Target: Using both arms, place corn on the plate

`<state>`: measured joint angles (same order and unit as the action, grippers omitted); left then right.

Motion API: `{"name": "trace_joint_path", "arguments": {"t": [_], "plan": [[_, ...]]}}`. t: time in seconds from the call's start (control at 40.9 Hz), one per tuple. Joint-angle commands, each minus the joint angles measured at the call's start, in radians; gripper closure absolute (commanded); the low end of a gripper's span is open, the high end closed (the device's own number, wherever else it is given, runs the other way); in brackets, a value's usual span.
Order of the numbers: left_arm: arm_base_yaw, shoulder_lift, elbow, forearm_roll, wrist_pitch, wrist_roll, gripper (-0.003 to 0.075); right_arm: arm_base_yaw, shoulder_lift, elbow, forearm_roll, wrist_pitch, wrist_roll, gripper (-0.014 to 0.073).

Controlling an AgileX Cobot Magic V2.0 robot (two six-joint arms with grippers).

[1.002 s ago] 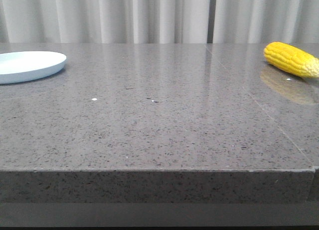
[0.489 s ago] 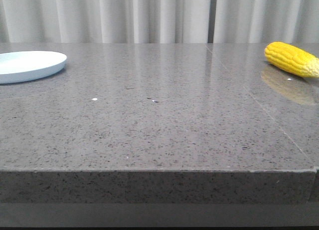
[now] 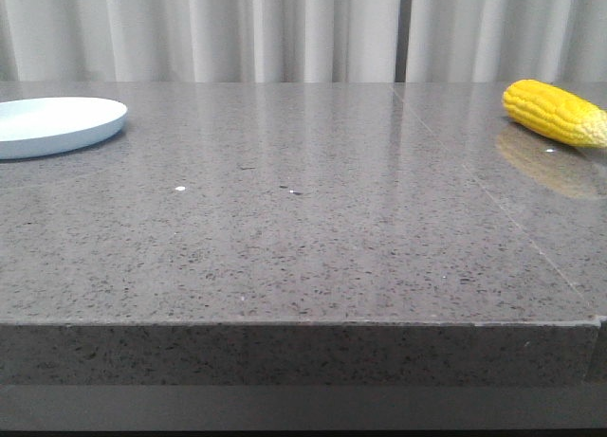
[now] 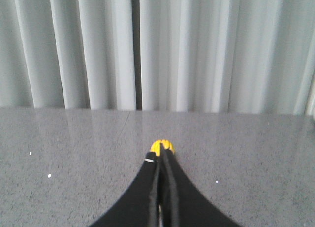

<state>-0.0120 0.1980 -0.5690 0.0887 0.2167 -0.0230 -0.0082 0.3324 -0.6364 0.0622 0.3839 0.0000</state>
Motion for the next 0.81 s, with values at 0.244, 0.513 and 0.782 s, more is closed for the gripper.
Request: {"name": "trace_joint_path", "arguments": {"t": [0.244, 0.513, 0.782], "plan": [[-0.005, 0.251, -0.194, -0.002, 0.227, -0.006, 0.0741, -0.004, 0.273, -0.153, -0.009, 0.122, -0.008, 0.0680], [-0.005, 0.337, -0.194, -0.005, 0.266, -0.006, 0.0741, -0.004, 0.397, -0.153, -0.009, 0.151, -0.008, 0.0680], [-0.005, 0.412, -0.194, -0.005, 0.285, -0.006, 0.0663, -0.004, 0.453, -0.153, -0.009, 0.152, -0.008, 0.0566]]}}
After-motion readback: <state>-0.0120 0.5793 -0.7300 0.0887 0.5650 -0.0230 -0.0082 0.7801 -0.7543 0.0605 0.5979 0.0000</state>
